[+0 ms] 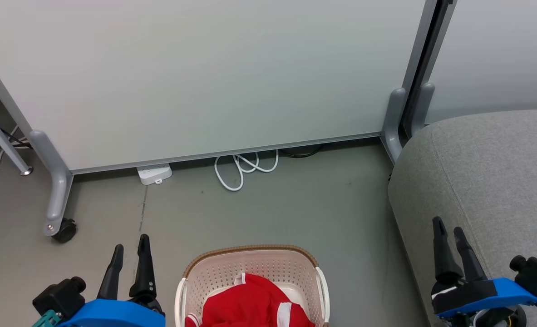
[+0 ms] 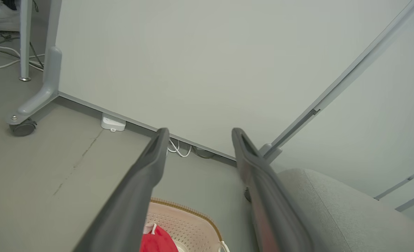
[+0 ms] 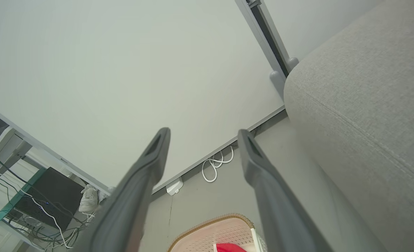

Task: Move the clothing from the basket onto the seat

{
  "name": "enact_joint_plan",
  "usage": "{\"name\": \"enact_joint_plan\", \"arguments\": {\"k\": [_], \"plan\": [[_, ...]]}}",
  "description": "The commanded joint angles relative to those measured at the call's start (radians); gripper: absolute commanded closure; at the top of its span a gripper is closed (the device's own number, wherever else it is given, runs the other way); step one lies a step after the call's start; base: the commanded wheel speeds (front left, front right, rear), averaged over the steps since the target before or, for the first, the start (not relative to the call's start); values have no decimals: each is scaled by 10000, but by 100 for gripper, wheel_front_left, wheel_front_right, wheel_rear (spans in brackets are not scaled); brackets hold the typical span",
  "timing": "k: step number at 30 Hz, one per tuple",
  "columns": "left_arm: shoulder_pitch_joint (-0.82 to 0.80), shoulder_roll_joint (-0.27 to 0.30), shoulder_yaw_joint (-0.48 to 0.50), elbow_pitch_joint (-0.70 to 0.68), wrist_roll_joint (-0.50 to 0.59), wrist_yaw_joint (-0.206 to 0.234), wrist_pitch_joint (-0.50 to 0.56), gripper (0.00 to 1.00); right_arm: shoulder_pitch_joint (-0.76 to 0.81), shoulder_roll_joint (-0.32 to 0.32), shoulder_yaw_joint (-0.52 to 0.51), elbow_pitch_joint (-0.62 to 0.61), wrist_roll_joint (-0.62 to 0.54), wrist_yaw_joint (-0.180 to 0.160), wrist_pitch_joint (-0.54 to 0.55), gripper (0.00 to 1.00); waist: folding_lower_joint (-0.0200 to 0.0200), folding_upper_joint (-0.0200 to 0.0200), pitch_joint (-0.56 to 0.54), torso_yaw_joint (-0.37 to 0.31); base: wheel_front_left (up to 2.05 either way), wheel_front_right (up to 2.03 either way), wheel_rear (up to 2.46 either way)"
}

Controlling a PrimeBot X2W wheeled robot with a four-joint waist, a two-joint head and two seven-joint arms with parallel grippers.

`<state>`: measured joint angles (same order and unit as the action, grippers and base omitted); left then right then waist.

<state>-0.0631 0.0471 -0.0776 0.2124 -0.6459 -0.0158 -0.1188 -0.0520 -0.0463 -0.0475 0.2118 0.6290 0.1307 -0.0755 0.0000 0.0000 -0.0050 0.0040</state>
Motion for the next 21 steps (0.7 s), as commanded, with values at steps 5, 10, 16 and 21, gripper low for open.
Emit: {"name": "enact_joint_plan", "arguments": {"k": [5,10,16,21], "plan": [[-189,101,-152,-87,838,51,-229,0,38,-39,51,-233,-850,0,-152,0,0,0,-13,5,0,0,0],[-199,111,-236,-96,1381,99,-363,0,50,-41,66,-281,-1383,0,-208,0,0,0,-16,7,0,0,0],[-202,116,-331,-96,1964,128,-517,0,96,-44,96,-326,-2021,0,-301,0,0,0,-18,11,0,0,0],[-205,119,-395,-96,2419,148,-632,0,129,-46,124,-373,-2508,0,-393,0,0,0,-26,21,0,0,0]]}}
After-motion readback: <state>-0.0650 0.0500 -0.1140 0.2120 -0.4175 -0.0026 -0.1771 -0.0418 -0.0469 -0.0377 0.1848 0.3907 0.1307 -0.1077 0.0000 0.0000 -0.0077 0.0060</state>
